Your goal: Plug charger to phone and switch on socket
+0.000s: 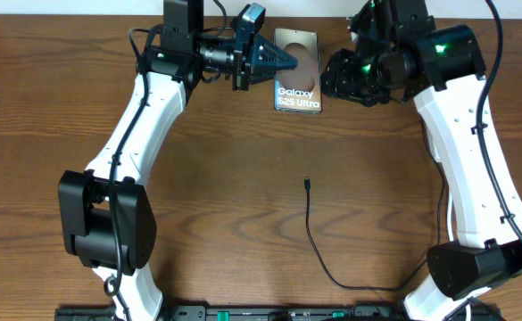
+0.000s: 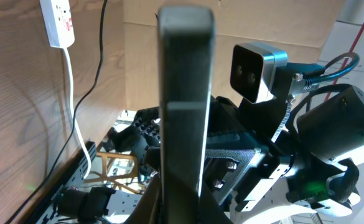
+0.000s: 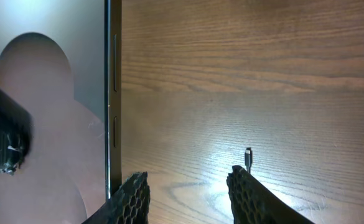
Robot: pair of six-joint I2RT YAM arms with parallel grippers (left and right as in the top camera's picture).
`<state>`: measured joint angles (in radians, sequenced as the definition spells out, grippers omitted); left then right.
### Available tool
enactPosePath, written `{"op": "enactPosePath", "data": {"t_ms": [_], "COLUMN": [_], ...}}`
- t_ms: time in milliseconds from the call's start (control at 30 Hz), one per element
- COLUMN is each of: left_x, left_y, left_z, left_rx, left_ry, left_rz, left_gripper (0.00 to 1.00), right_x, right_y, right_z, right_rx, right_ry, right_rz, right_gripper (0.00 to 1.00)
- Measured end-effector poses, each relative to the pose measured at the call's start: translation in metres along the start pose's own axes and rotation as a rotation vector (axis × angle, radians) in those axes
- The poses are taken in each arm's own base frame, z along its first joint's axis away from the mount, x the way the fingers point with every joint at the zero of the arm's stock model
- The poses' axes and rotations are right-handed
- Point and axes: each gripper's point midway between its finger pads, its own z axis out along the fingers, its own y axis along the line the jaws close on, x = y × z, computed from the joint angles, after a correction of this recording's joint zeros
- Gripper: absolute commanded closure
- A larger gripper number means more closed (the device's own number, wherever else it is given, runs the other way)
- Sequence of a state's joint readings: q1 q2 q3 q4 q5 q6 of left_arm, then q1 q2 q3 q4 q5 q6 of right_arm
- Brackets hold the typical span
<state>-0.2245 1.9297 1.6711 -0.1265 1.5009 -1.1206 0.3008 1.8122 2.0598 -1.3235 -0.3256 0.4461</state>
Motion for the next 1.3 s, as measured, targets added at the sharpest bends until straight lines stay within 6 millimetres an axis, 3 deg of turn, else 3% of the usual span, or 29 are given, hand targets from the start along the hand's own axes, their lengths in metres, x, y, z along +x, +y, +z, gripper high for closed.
{"op": "enactPosePath", "data": {"t_ms": [367,467,633,933,1300], "left_x": [-0.002,-0.002,-0.002,-0.002,-0.003], "left_y": [0.001,0.001,0.001,0.001,0.002], "left_z": [-0.001,0.0,0.0,0.002,0.002], "left_rx": [-0.003,-0.004,-0.006,-0.008,-0.013], "left_ry": [-0.01,-0.011,-0.014,-0.011,-0.017], "left_rz": [0.001,0.019,0.075,0.133,0.211], "left_gripper": [0.93,0.93,0.93,0.93,0.93], "right_x": [-0.001,0.0,0.001,-0.004,-0.005], "right_y": [-0.001,-0.006,-0.018,-0.057,-0.068], "right_z": [0.0,0.0,-0.002,-0.015,-0.017], "right_rx": [0.01,0.042,0.069,0.118,0.176], "right_ry": [-0.006,-0.005,0.005,0.017,0.005], "right_rz": [-0.015,-0.025,-0.006,0.08,0.065], "right_gripper": [0.51,0.33,0.22,0.02,0.01]}}
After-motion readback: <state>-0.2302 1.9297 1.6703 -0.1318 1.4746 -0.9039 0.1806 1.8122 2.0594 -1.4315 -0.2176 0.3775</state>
